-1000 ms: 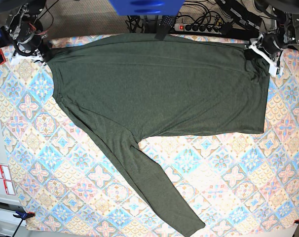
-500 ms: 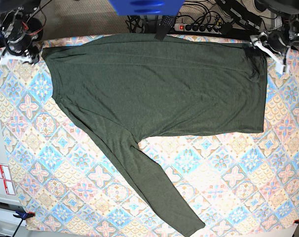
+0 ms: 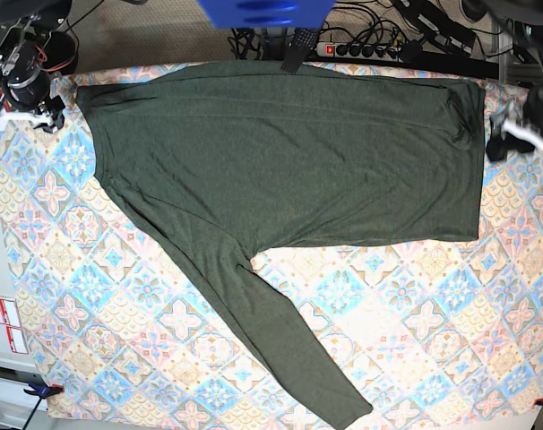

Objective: Fold the T-shirt properly
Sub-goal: 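Release the shirt and move both grippers down along its sides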

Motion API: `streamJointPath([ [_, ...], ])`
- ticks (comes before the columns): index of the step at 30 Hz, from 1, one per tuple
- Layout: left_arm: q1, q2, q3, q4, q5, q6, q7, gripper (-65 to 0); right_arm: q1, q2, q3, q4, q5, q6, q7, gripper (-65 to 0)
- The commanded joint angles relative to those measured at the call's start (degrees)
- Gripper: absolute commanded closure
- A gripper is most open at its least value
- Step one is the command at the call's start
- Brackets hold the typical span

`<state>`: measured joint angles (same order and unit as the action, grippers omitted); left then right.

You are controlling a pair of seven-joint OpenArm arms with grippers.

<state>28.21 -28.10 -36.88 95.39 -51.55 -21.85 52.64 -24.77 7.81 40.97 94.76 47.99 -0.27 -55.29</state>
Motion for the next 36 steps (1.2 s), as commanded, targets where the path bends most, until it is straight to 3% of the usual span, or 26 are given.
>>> streamJointPath([
  [1,-4.95,-1.13,-0.44,-2.78,0.34,-0.09,-0.99,-45.1,0.29,1.11,0.04,1.02,0.58,0.49,0.74,-20.3],
  [7,-20.34,-1.13,4.75,-14.82,7.11,-0.09,-0.91,-45.1,7.85,1.11,-4.88,0.76,0.67,0.49,0.74,-20.3],
  [17,-39.15,0.36,14.07,-32.32,16.60,-0.09,-1.52,-45.1,12.86,1.20,-15.78,0.40,0.58,0.49,0.74,-20.3],
  [26,-44.69,2.21,15.74,-42.52,27.33,-0.09,-8.73,-45.1,15.68,1.11,-19.92,0.40,0.58,0.49,0.74,-20.3],
  [36,-45.92,1.68,18.64,-51.92,28.30,-0.09,-15.24,-45.1,15.76,1.11,-19.92,0.40,0.58,0.49,0.74,-20.3],
])
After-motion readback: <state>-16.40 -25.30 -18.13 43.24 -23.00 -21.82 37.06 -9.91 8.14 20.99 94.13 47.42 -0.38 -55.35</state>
